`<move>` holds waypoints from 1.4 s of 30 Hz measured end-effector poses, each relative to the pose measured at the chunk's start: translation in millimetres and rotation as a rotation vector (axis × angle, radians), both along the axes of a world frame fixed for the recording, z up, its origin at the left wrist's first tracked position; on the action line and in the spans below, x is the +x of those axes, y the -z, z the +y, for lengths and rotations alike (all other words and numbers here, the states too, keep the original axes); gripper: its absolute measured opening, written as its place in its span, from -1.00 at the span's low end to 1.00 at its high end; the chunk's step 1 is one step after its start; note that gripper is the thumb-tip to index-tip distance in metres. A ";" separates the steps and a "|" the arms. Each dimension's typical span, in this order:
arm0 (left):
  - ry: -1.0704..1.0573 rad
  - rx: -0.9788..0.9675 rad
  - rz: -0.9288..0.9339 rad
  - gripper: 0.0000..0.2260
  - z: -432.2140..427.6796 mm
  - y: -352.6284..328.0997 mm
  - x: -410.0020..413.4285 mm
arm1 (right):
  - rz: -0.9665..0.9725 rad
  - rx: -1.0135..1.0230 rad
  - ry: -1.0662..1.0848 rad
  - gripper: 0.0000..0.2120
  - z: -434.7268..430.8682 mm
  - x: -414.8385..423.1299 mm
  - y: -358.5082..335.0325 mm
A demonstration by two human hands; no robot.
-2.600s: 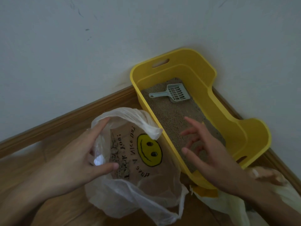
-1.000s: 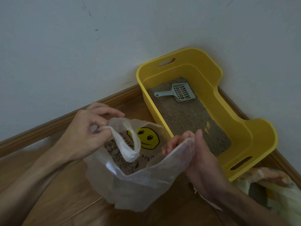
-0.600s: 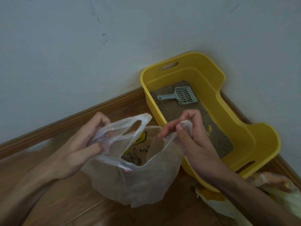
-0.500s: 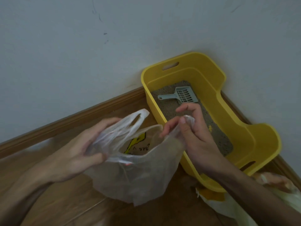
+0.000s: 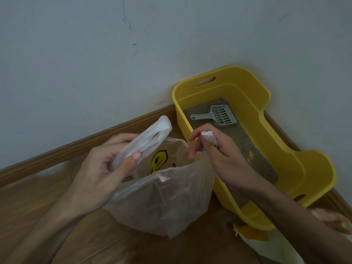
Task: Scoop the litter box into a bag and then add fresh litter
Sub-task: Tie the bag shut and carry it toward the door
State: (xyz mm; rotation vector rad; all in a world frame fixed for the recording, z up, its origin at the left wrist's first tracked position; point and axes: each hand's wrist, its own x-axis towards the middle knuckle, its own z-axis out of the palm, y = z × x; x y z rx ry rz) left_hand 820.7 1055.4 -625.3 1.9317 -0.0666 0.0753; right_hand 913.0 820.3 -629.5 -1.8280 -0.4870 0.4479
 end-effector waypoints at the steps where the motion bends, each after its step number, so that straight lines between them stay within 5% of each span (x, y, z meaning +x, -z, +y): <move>1: -0.018 -0.013 -0.018 -0.76 -1.2 1.0 0.9 | -0.036 -0.024 -0.012 -0.79 0.4 0.2 -0.4; 5: -0.041 -0.170 -0.011 -0.87 -15.4 2.5 6.9 | -0.064 -0.108 -0.060 -0.92 2.1 -1.9 -1.3; 12: -0.171 -0.549 0.311 -0.76 -27.8 12.5 18.5 | -0.007 -0.157 -0.119 -0.64 7.4 -4.1 -10.3; 16: -0.271 -0.185 0.284 -0.64 -35.4 11.7 21.6 | -0.095 -0.128 -0.083 -0.69 11.3 -0.2 -3.6; 21: -0.231 0.106 0.117 -0.74 -44.8 7.2 24.2 | -0.215 -0.096 -0.101 -0.74 14.2 2.6 3.5; 33: -0.133 0.003 0.052 -0.81 -60.0 17.0 33.5 | -0.168 0.046 -0.076 -0.82 30.3 -2.3 6.0; 42: -0.157 -0.066 0.110 -0.80 -72.1 15.5 43.9 | -0.342 0.048 0.050 -0.89 38.7 -7.7 3.2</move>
